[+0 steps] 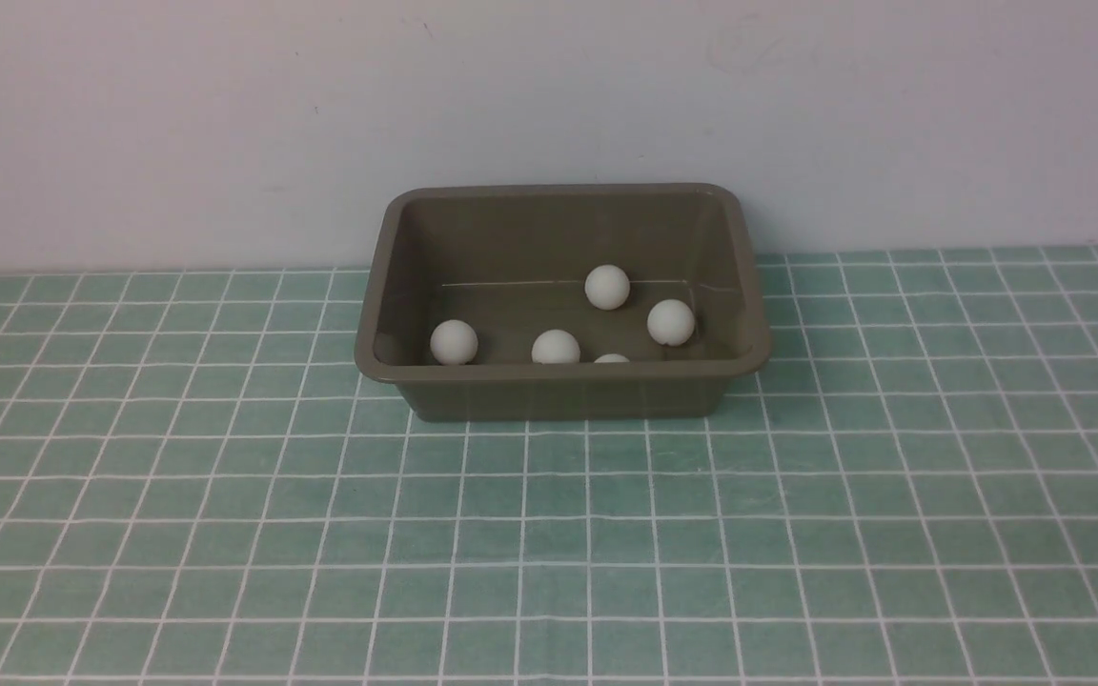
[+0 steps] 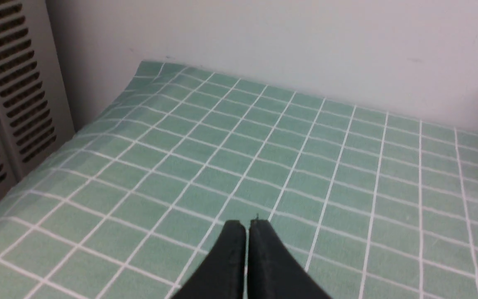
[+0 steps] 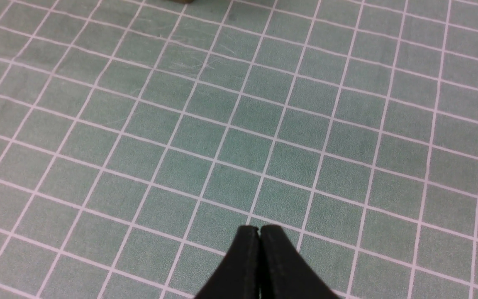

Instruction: Put the table tennis balls in the box on the green coffee tablecloth.

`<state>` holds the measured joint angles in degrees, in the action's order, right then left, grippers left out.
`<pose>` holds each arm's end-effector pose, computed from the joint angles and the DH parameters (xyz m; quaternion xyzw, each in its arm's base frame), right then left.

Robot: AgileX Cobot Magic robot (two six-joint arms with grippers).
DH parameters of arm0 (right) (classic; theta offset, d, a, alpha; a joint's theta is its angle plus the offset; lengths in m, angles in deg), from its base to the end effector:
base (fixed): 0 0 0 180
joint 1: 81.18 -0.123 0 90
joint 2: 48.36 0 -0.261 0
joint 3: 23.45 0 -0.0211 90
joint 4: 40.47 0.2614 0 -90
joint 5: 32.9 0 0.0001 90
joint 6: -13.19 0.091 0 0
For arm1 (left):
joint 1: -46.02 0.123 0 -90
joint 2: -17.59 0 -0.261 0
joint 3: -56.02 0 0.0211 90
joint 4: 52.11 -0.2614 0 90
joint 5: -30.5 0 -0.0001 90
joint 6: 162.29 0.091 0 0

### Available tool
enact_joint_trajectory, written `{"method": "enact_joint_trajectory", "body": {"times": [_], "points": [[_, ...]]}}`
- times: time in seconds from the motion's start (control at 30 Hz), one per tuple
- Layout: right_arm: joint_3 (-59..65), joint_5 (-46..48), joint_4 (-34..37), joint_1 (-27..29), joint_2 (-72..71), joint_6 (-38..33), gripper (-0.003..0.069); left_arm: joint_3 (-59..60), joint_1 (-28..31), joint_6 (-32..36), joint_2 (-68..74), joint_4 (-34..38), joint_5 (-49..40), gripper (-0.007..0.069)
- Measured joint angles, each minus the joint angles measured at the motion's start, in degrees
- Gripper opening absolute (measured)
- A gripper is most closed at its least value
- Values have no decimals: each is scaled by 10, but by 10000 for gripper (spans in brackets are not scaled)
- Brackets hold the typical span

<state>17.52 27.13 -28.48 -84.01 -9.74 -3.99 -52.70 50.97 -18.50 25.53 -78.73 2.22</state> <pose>0.1070 0.0217 0.2862 -0.1447 0.9223 0.0592 0.3534 0.0783 0.0262 0.2057 -0.1832 0.7695 0.0451 0.6101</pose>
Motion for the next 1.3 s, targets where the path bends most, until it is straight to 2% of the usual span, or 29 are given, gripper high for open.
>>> {"method": "enact_joint_trajectory", "body": {"times": [0.33, 0.53, 0.6, 0.8, 1.07, 1.3], "points": [[0, 13, -1, 0, 0, 0, -18, 57, -4, -1, -1, 44, 22, -4], [0, 13, -2, 0, 0, 0, -18, 65, -4, 5, -1, 51, 92, -4], [0, 13, -2, 0, 0, 0, -18, 67, -4, 38, -1, 70, 116, -4], [0, 14, -2, 0, 0, 0, -18, 68, -4, 200, -1, 178, 115, -4], [0, 14, -2, 0, 0, 0, -18, 68, -4, 373, -1, 271, 70, -4], [0, 14, -2, 0, 0, 0, -18, 68, -4, 430, -1, 280, 69, -4]]}}
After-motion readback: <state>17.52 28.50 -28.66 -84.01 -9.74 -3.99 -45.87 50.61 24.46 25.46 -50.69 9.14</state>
